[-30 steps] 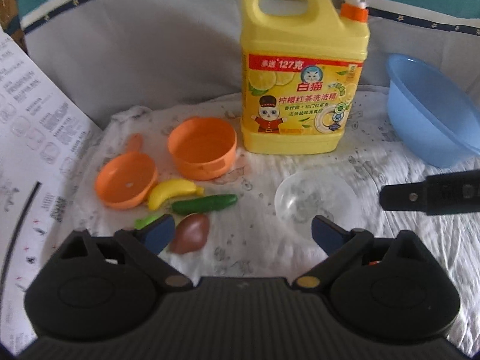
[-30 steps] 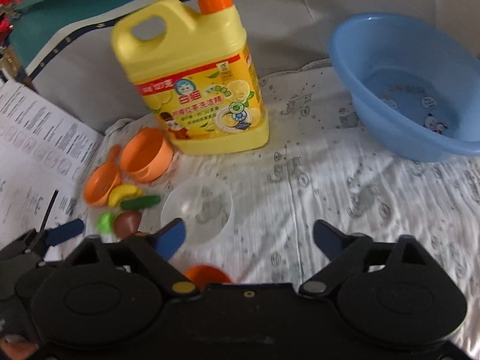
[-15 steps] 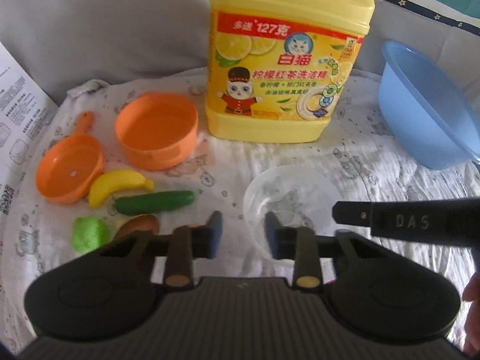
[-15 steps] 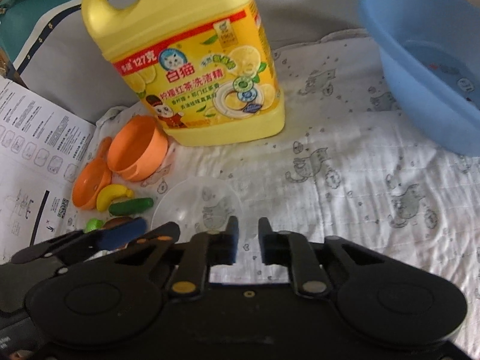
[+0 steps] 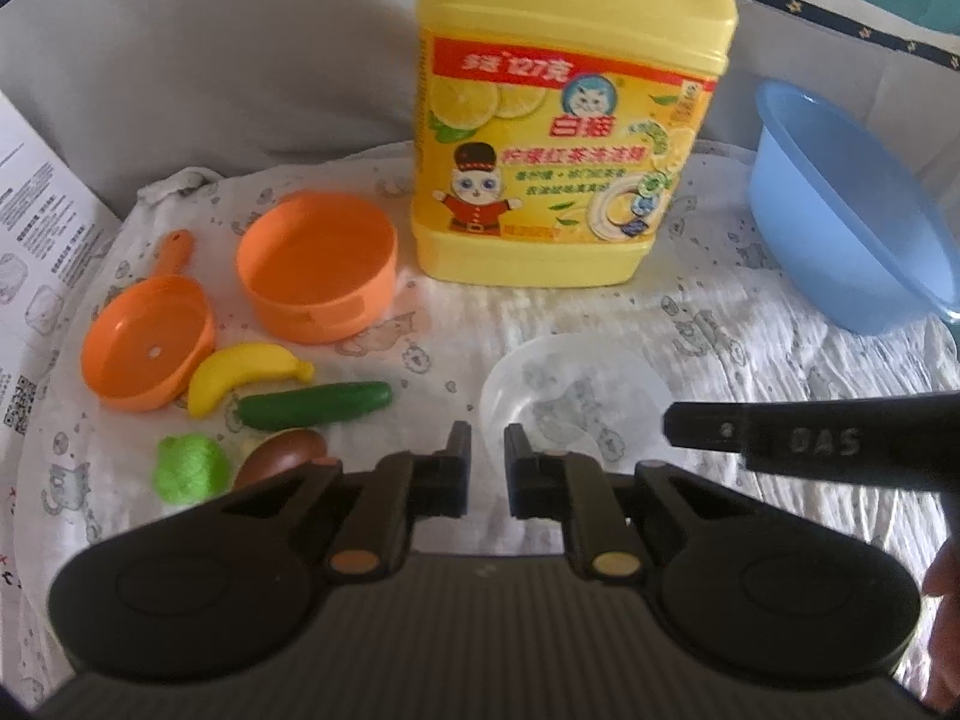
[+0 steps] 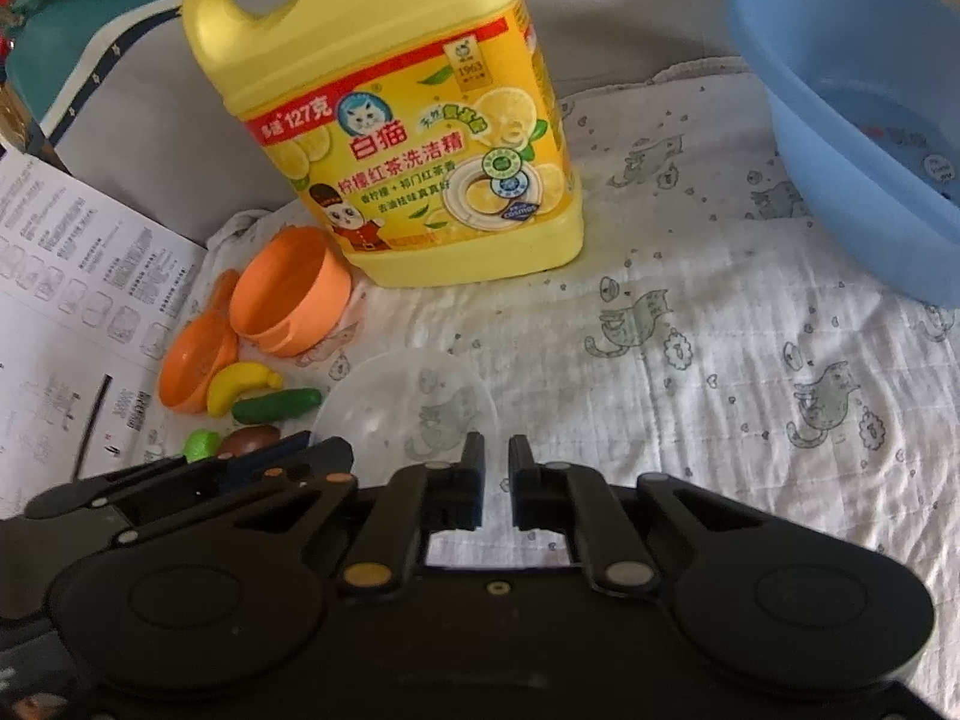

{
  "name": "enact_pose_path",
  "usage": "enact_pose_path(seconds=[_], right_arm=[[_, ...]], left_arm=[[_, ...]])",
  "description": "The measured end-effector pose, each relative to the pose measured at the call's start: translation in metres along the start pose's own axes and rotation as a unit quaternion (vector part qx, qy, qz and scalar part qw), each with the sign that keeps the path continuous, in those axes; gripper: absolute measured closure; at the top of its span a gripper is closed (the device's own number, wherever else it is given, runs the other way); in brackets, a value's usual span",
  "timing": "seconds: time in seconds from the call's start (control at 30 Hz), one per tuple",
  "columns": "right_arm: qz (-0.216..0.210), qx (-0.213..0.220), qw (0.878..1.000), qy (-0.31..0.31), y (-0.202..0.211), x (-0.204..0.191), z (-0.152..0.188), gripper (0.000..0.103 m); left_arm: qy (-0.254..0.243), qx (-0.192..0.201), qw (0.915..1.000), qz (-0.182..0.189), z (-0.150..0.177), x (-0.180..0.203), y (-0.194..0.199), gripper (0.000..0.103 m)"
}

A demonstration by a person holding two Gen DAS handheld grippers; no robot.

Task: Organize plates and bowls
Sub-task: 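Move the right gripper to the clear plastic bowl and grasp its rim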

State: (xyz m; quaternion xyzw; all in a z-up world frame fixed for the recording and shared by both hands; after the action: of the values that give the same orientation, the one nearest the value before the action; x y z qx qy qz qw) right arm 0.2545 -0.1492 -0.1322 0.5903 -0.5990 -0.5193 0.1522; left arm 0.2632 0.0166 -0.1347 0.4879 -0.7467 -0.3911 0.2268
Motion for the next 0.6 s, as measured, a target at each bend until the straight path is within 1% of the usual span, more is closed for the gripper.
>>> enact_pose_path(seconds=[0.07,0.1,0.13,0.17,0.2,0.33,0.4,0.43,0.47,0.53,0.6], right_arm=[[-0.001,0.004,1.000,0.001,0.004,0.001,-0.002,0.090],[-0.003,0.005,1.000,-0.001,0.006,0.001,-0.004,0.087],[-0.006,0.009,1.000,-0.001,0.008,0.001,-0.005,0.076],[-0.007,0.017,1.000,0.002,0.011,0.000,-0.005,0.072],[-0.005,0.021,1.000,0.006,0.012,-0.002,-0.006,0.070],[0.004,0.022,0.999,0.023,0.007,-0.007,-0.004,0.070],[0.008,0.019,0.999,0.026,0.002,-0.008,-0.001,0.071],[0.008,0.016,1.000,0.025,-0.001,-0.007,0.000,0.078],[0.007,0.013,1.000,0.024,-0.003,-0.007,0.001,0.081],[0.005,0.008,1.000,0.022,-0.007,-0.008,0.004,0.091],[0.007,0.011,1.000,0.023,-0.006,-0.009,0.005,0.092]], left_arm=[[0.003,0.003,1.0000,-0.003,0.000,-0.003,0.003,0.090],[0.003,0.006,1.0000,-0.005,0.000,-0.003,0.004,0.089],[0.003,0.007,1.0000,-0.006,-0.001,-0.004,0.005,0.085],[0.004,0.010,0.9999,-0.006,-0.001,-0.004,0.005,0.080],[0.004,0.010,0.9999,-0.006,-0.001,-0.004,0.005,0.078],[0.000,-0.002,1.0000,-0.001,0.000,-0.001,-0.003,0.077],[-0.002,-0.005,1.0000,0.003,0.001,0.001,-0.006,0.079],[-0.004,-0.005,1.0000,0.005,0.002,0.003,-0.007,0.083],[-0.005,-0.007,0.9999,0.009,0.002,0.004,-0.008,0.088],[-0.007,-0.009,0.9999,0.012,0.003,0.006,-0.009,0.091],[-0.010,-0.010,0.9999,0.008,0.003,0.007,-0.008,0.091]])
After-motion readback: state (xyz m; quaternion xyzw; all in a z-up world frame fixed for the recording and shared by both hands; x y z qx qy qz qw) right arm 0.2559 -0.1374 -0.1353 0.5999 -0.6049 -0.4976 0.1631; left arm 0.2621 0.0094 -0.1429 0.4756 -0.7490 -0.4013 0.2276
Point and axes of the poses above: each gripper's, at about its wrist camera, not at the fingertips, and y roughly against the way its jaws point, x to its right, z to its underside, the point moved 3 cm from there along -y, roughly the way its jaws point, and after that the axes turned 12 degrees about -y, right-handed, at the moved point
